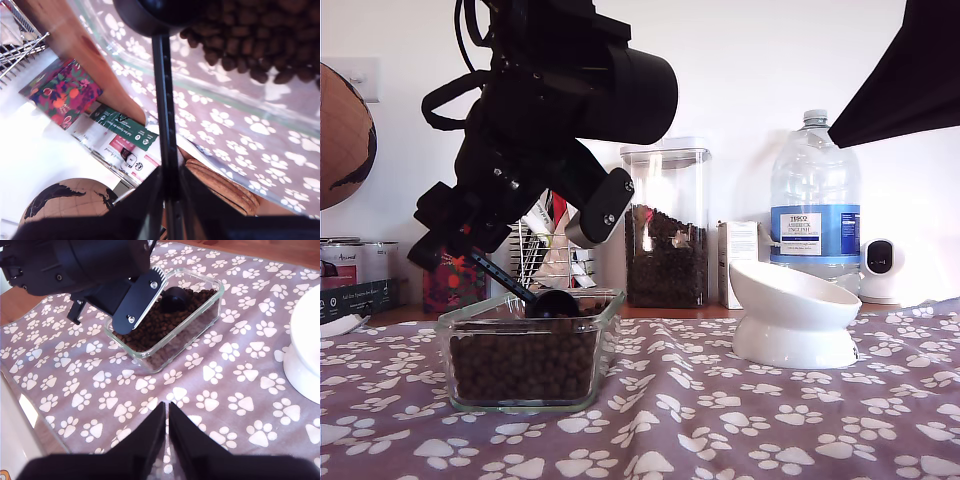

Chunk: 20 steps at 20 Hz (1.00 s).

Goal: Measure one spoon of cat food and pour it into the food bowl

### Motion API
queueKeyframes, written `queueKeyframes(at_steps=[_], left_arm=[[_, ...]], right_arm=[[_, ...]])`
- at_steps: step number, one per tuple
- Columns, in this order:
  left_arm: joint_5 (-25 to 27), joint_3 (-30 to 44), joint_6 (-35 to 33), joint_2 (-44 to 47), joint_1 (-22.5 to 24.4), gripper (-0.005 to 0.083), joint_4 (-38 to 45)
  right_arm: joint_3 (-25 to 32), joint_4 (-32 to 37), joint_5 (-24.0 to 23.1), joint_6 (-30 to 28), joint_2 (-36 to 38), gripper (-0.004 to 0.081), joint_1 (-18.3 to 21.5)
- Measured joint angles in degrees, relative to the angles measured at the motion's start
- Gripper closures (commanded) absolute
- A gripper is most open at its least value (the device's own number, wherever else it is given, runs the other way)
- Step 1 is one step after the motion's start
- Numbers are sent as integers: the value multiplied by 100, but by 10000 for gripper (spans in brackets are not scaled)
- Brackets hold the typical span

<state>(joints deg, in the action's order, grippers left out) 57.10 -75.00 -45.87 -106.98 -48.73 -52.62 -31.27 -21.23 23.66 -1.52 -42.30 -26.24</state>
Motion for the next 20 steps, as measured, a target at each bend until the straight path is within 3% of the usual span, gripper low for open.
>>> queueKeyframes(at_steps=[9,14,20], left_arm=[[-474,-13,369,0,-107,795,-503],[-1250,-33,1224,0,-61,795,-944],[-2087,-107,1784,28,83,795,-1209]], right_arm=[[0,0,0,0,2,782,0],[0,-2,0,0,0,783,0],[0,-7,0,0,0,783,0]])
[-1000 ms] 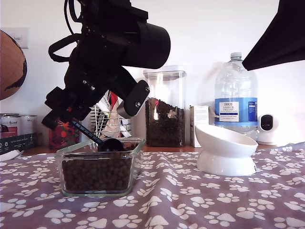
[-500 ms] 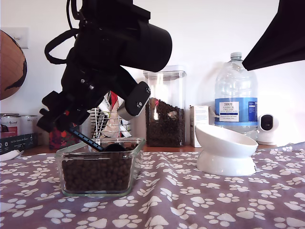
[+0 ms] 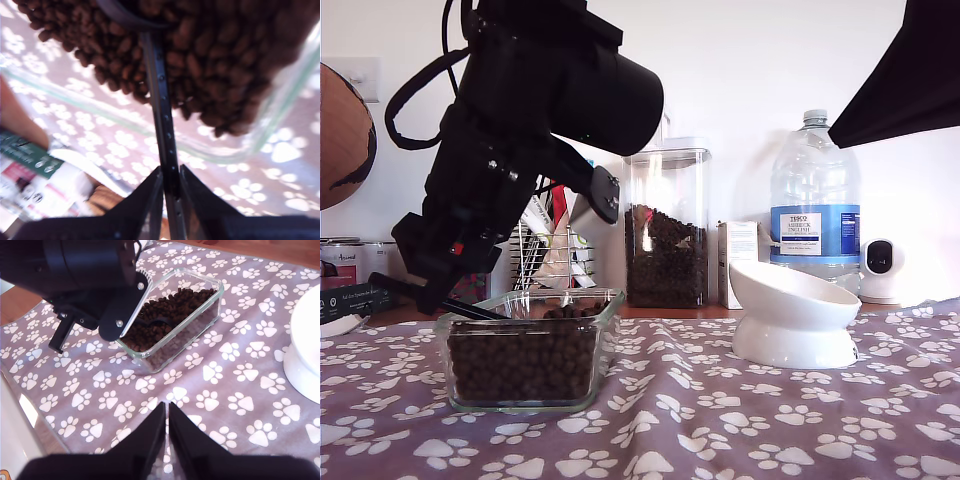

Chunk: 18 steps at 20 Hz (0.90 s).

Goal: Measure one spoon of cat food and pour it into the food bowl

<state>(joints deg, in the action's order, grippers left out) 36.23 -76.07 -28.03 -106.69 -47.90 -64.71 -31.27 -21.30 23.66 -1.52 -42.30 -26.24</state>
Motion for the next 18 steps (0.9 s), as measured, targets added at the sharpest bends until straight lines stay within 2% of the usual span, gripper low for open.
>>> queueKeyframes(at_steps=[3,9,11,18], left_arm=[[-282,-33,247,52,190,795,-28],[-739,-33,785,55,584,795,-111],[-721,-33,820,55,691,795,-166],[-680,-382,837,35,592,795,-560]], right_arm=[[0,-9,0,0,0,783,-79],[0,-42,2,-33,0,783,-557],[0,-39,-2,-111,0,783,-627],[0,31,-7,-140,0,783,-654]])
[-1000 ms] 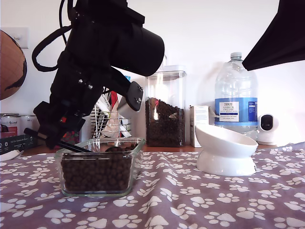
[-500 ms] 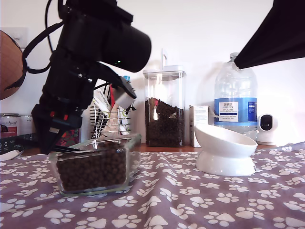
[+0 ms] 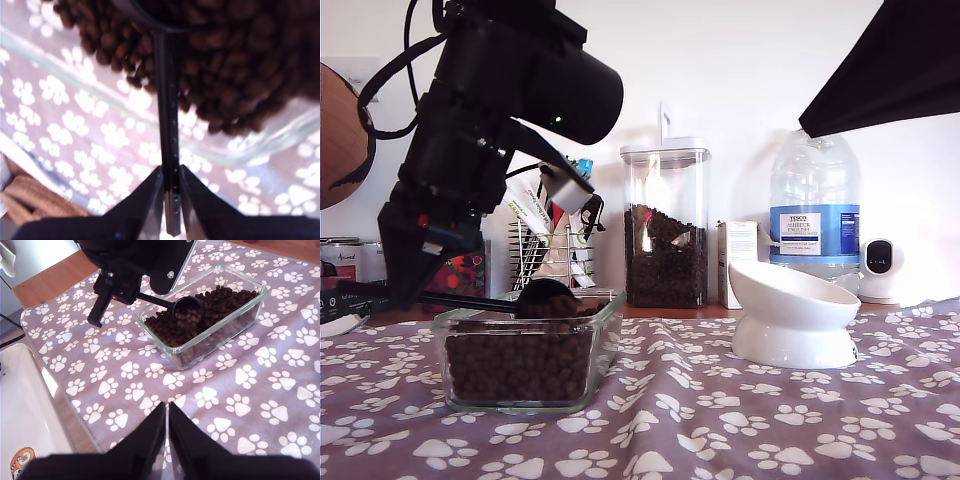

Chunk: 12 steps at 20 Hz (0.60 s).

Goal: Measure one spoon of cat food and pour it into the food bowl

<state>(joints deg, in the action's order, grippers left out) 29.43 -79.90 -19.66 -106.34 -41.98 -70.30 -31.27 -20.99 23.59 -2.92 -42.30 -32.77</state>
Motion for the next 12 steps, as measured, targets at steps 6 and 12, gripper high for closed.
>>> queueKeyframes(at_steps=[6,12], left_arm=[[-595,-133,24,-2,7,795,-48],[-1202,-144,527,-2,452,795,-262]], right_arm=[[0,-17,-4,0,0,783,-105],[0,-70,-9,0,0,783,-374]])
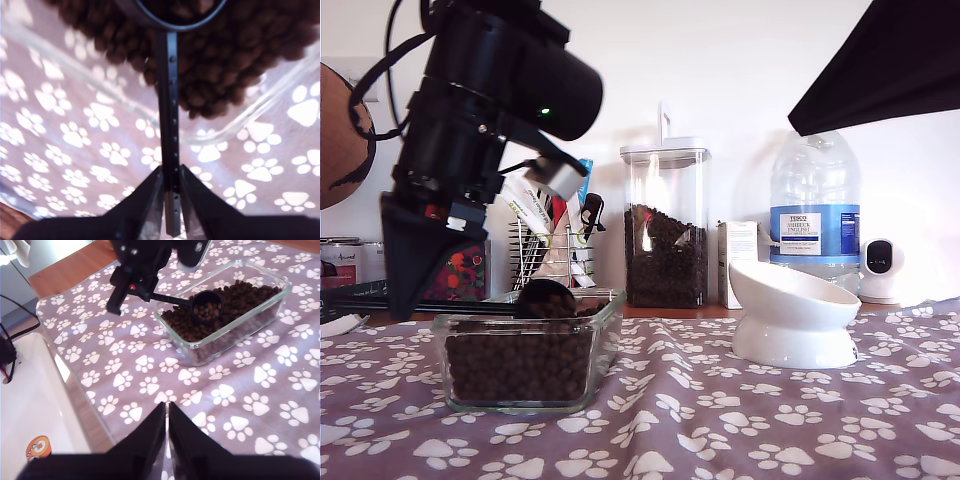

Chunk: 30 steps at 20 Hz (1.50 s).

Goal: Measure one spoon of cat food and pour it into the food bowl

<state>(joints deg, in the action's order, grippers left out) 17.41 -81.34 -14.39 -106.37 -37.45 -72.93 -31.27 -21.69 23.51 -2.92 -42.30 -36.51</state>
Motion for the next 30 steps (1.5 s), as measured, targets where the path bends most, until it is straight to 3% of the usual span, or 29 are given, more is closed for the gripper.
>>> queueKeyframes(at_steps=[5,11,17,22,27,30], left_arm=[[-1113,-131,564,0,439,795,-223],[-2955,-149,1091,-2,879,795,-210],[-4275,-149,1263,-2,1379,795,-133],[-4570,-205,1274,-7,1322,795,37],[-4586,-728,1353,-31,1244,795,122],[-4583,-1058,1578,-31,1178,795,337]], right_arm=[[0,-2,-4,-20,2,783,-114],[0,-4,-7,-20,0,783,-146],[0,-31,-7,-20,2,783,-146],[0,-109,-114,81,9,783,-146],[0,-192,-1244,463,745,783,-146],[0,-654,-1810,588,1462,783,-146]])
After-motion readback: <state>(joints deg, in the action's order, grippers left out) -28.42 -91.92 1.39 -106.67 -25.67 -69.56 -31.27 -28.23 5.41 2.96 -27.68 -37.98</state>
